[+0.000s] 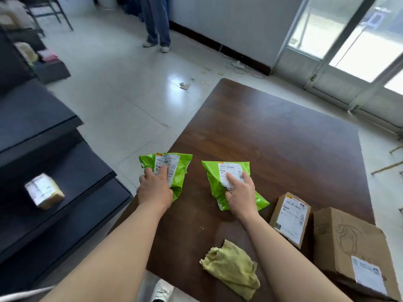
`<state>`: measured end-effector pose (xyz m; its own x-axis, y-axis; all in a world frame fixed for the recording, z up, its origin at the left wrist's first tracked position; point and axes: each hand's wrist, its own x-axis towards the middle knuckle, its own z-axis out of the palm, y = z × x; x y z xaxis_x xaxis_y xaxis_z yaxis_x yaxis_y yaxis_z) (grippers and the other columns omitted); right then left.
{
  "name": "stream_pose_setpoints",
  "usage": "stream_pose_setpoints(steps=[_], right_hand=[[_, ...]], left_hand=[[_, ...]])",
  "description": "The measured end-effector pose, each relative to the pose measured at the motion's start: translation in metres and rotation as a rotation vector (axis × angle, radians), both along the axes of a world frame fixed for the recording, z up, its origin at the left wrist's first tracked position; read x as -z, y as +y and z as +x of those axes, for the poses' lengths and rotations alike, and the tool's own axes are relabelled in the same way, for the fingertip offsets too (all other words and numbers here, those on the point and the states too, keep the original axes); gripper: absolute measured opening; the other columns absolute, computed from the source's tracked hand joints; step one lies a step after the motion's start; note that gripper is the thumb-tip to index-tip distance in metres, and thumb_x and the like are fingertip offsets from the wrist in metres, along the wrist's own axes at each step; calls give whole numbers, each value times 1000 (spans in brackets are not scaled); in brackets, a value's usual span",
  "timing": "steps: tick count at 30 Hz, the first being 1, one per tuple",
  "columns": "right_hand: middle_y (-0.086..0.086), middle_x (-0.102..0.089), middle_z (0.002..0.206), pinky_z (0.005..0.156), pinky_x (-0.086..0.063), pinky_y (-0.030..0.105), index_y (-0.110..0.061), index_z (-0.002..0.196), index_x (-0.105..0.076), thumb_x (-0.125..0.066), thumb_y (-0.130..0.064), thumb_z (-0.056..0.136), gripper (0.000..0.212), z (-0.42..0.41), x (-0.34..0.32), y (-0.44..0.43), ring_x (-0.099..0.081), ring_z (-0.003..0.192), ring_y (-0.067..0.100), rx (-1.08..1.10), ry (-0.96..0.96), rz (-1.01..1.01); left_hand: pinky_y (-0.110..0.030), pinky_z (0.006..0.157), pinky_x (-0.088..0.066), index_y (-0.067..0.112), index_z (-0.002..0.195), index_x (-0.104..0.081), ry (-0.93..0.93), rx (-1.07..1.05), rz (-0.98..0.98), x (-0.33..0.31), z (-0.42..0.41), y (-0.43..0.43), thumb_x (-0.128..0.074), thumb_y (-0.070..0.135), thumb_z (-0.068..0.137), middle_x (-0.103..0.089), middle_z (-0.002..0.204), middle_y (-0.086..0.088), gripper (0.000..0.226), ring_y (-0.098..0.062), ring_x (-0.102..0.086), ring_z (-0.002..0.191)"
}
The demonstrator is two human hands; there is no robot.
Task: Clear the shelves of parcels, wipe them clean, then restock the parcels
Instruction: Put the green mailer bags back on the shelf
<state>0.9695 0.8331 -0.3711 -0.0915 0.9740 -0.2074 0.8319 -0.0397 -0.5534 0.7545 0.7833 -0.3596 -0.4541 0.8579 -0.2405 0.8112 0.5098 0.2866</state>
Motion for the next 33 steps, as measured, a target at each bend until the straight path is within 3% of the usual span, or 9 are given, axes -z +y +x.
stream_pose_setpoints(steps=[11,19,23,33], right_hand=[[18,-18,156,117,-12,28,-22,139,-52,-59,-4,88,54,-82,-26,-50,-15,146,28,-377,117,27],[13,-20,156,118,-17,28,-22,137,-54,-59,-4,88,52,-186,-43,-130,-21,144,25,-662,158,9],[13,-21,155,119,-20,35,-21,139,-53,-57,-4,89,53,-242,-42,-189,-24,143,27,-829,139,10],[14,-17,157,119,-20,36,-25,141,-49,-52,-6,92,52,-376,-30,-403,-17,145,30,-1129,79,-16]], left_hand=[[-45,92,-44,34,142,-35,1,-415,59,-16,-49,-133,-60,23,86,-35,129,-12,62,-34,-42,115],[-40,85,-44,34,142,-36,6,-724,69,-29,-103,-261,-57,22,87,-36,129,-11,60,-32,-43,113],[-38,83,-44,36,142,-36,10,-885,65,-26,-129,-340,-57,21,87,-37,128,-10,62,-30,-44,110],[-36,73,-43,31,135,-45,25,-1177,25,-15,-208,-580,-55,22,88,-42,125,-9,49,-29,-47,110]])
